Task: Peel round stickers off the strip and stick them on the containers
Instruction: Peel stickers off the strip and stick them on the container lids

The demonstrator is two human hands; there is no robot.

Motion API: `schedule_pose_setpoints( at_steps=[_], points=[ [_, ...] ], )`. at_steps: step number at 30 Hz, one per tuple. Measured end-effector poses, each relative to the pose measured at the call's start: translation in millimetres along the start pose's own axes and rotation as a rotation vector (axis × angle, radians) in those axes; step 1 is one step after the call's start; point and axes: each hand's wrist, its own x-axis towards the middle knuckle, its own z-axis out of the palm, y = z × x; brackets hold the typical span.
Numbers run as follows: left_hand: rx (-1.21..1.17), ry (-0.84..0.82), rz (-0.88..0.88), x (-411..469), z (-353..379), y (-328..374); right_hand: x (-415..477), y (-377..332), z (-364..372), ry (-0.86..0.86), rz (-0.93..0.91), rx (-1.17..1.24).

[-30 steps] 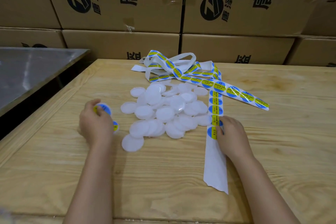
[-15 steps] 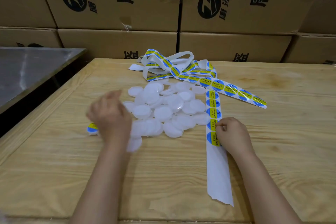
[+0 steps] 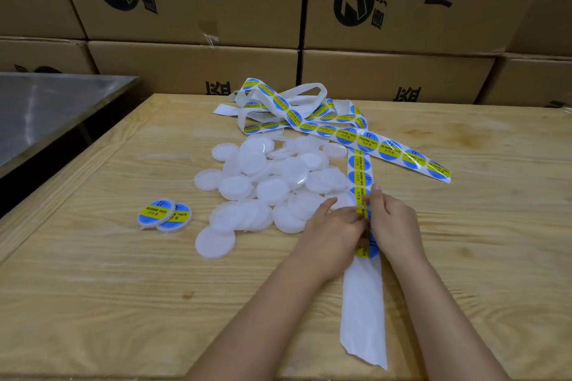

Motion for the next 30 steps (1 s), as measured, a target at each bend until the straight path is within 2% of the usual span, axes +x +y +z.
schedule_pose_setpoints(
  at_steps=[10,15,20,24,27,30],
  points=[
    [0.059,0.124,-0.047,-4.1,-7.2,4.7,-1.2,-2.3,0.0,-0.069,0.058,0.113],
    [-0.049,0.070,-0.135,-5.0,-12.9,2.8,-2.4,-2.5,-2.7,-0.103,0.107,0.156],
    [-0.407,0.227,-0.176,-15.2,-29.4,-5.4,-1.8,-2.6,-3.9,-0.138,0.124,0.155],
    [-0.722,0.258,-0.303,-30.5,-36.2,-20.7,-1.1,-2.8,-4.8,-0.163,0.118,0.129],
    [-0.847,0.290,-0.404,-38.4,-39.8,-32.4,-2.0,-0.9,-6.2,-0.150,0.094,0.113],
    [-0.936,0.334,-0.492,-41.6,-42.8,-42.9,-3.7,-4.4,-9.2,-0.091,0.021,0.226]
  ],
)
